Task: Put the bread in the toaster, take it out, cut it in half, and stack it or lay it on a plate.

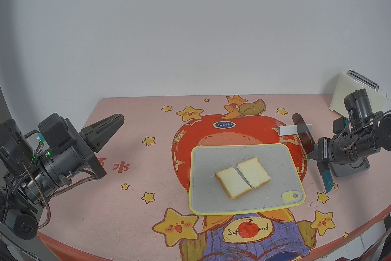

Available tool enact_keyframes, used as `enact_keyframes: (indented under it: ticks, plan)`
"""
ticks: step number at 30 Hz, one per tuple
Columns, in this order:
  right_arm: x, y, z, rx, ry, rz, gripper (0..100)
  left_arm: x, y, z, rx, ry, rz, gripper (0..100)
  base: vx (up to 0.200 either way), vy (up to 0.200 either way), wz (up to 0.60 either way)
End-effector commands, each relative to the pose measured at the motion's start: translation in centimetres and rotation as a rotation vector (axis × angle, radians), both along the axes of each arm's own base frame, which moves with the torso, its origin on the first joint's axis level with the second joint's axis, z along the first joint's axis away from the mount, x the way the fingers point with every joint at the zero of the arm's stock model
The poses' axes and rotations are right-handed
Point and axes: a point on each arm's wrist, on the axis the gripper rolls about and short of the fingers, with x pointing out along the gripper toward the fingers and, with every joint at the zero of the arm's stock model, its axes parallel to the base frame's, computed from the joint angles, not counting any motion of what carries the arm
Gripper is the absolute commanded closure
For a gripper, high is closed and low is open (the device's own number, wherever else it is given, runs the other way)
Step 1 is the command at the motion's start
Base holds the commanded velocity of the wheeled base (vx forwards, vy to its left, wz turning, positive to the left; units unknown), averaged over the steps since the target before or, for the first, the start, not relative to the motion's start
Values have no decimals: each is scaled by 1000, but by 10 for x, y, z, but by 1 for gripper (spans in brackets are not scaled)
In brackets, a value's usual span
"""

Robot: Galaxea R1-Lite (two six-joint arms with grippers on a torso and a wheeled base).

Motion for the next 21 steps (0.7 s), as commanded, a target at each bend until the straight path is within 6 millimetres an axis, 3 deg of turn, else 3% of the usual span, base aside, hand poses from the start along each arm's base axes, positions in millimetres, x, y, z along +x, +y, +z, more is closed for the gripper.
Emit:
enact_keyframes:
  ticks: [1, 21]
  plan:
    - [0, 0, 0, 0, 2, 1, 100, 0, 0, -1, 2, 1, -1, 100, 0, 0, 0]
    - [-1, 0, -3, -2, 10, 1, 100, 0, 0, 0, 1, -1, -1, 100, 0, 0, 0]
